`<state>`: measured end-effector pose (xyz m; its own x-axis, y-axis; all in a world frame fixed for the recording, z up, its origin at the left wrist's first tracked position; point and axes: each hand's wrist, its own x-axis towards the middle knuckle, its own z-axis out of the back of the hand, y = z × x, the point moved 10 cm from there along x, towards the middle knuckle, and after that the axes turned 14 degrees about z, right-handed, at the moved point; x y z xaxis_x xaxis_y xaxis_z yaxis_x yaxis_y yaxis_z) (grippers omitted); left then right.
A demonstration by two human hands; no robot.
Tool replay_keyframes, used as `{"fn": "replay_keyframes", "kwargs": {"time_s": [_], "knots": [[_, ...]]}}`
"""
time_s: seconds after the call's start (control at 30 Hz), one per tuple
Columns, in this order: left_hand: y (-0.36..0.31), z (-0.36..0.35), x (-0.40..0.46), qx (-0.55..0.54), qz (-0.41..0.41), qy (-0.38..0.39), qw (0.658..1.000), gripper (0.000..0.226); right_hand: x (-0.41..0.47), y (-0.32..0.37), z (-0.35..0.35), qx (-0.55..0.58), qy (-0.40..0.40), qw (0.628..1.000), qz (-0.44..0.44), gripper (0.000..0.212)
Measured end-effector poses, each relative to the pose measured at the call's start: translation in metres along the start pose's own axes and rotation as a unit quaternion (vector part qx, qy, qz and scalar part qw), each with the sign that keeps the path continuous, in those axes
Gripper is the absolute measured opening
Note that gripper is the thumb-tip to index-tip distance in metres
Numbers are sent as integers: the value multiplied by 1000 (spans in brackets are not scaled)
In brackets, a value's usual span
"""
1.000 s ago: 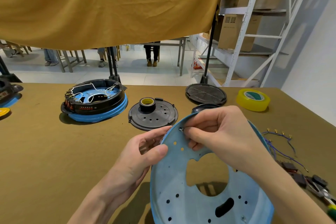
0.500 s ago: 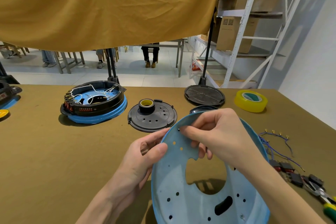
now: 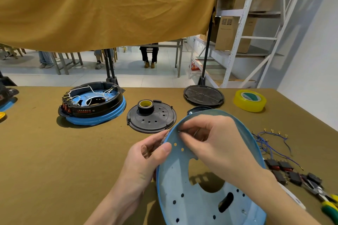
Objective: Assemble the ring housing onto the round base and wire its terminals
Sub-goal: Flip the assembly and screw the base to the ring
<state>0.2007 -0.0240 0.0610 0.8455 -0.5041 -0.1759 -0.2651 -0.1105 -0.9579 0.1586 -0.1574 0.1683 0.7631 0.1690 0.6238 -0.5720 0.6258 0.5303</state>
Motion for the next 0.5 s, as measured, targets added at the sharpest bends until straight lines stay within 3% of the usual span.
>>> {"fn": "replay_keyframes", "kwargs": {"time_s": [0.13,0.27,0.5], "knots": [[-2,2,-3,22,-10,-18,1000,65,0,19,6,-128,1,988,81,11],[-7,2,-5,33,-27,-34,999,64,-3,26,2,-188,-5,978,90,2],[-10,5,-9,38,-38,-53,997,63,-3,27,-6,-174,51,982,55,23]]}}
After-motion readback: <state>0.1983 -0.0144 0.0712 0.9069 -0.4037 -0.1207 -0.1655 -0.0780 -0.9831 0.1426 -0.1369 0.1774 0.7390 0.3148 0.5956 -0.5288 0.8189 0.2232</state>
